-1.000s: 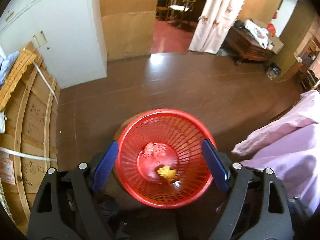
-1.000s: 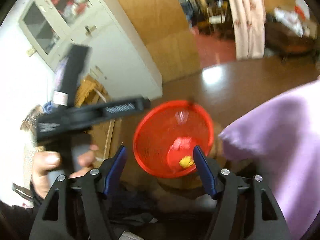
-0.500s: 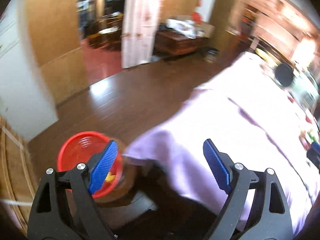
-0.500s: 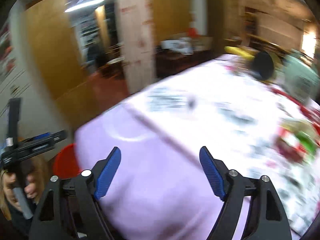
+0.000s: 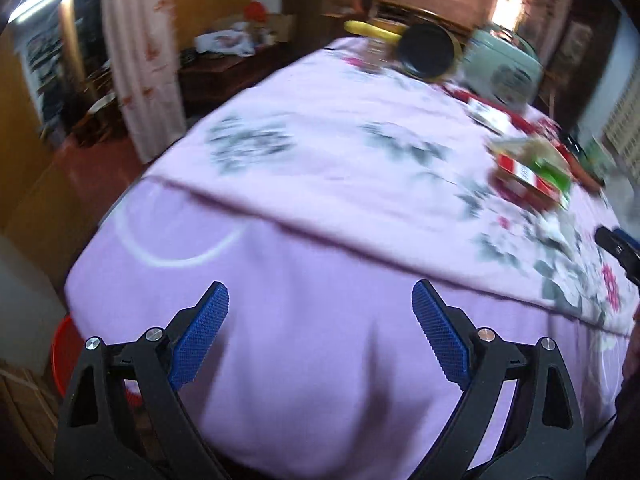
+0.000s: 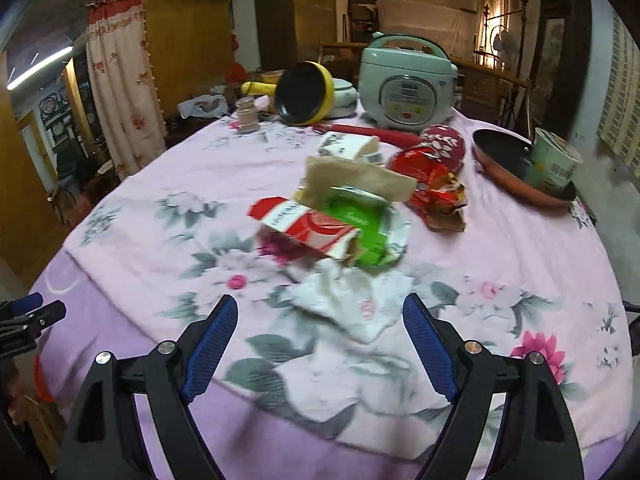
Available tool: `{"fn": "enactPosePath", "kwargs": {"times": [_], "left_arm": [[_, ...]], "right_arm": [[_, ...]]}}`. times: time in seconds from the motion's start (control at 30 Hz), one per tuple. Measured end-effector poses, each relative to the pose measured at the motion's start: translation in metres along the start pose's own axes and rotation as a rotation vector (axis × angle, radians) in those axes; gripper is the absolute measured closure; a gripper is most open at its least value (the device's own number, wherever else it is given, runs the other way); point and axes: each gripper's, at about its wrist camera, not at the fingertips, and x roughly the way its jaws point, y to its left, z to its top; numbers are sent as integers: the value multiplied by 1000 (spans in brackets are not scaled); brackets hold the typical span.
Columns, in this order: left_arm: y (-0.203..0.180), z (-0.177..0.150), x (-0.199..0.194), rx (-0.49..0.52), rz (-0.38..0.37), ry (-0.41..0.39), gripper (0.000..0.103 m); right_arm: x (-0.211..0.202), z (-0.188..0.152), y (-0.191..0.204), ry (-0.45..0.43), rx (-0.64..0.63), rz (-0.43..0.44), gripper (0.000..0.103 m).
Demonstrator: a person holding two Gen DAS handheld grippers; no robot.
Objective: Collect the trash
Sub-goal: 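Grasp the white tissue with the right tool while the left tool grasps the red wrapper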
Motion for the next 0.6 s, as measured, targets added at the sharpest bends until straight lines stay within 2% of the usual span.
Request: {"fn": "enactPosePath", "kwargs": {"times": [0.13,0.23,0.37,0.43,0.5,0.53,0.6], "left_arm": [[-40,-1,4,94,-7,18,13],[-56,3,3,143,-7,14,12],[-78,11,8,183,-4,7,12],[-89,17,15,201,-1,7,12],[-96,20,18,217,-1,9,12],[-100,22,20,225,-3,8,12],[-108,29,25,233,-9,9,12]], "right_arm": [[32,3,-8,57,-21,-5,17],[53,4,-8,95,-47,1,17],[67,5,-4,87,-79,6,18],[75,4,-4,94,-74,5,26],[84,1,-6,140,-70,20,55],[87,-1,-9,159,-60,28,59],[85,-2,-13,146,-53,27,80]]}}
